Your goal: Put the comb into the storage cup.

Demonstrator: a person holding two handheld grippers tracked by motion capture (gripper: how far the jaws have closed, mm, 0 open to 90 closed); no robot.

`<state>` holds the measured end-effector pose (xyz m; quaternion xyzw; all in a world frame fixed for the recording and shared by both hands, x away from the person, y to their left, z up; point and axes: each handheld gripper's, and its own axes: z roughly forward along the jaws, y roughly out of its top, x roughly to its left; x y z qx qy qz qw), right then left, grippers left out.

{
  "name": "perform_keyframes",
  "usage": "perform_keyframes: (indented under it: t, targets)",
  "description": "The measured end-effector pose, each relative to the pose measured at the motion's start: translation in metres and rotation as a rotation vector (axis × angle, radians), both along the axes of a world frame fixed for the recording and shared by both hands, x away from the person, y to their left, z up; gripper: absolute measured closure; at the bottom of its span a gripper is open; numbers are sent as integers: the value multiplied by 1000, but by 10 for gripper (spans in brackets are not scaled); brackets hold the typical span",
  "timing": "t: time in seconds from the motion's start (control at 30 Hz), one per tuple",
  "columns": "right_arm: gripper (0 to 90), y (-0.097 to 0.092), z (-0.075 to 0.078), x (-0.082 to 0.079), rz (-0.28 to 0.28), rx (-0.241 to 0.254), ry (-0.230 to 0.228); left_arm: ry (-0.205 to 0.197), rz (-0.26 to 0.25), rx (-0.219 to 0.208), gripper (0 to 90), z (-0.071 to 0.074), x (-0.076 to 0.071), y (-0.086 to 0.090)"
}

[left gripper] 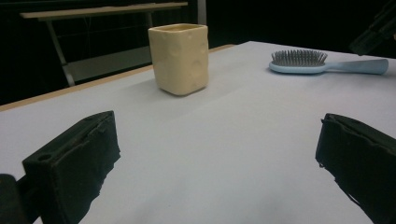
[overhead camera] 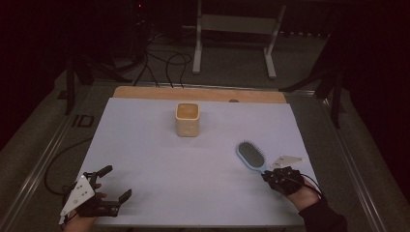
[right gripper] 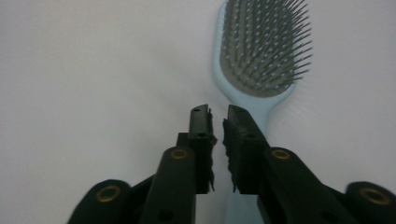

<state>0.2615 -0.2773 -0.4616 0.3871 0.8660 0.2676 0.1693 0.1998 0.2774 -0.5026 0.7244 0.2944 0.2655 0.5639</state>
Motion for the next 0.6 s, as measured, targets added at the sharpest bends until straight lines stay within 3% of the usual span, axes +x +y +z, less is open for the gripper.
perform_keyframes:
  t: [0.3,0.6]
  targets:
    - [494,0,8,5,-19,-12,3,0,1,-7,0,0,0,0]
    - [298,-1,12,12,-48,-13,26,1,2,-8,0,0,0,0]
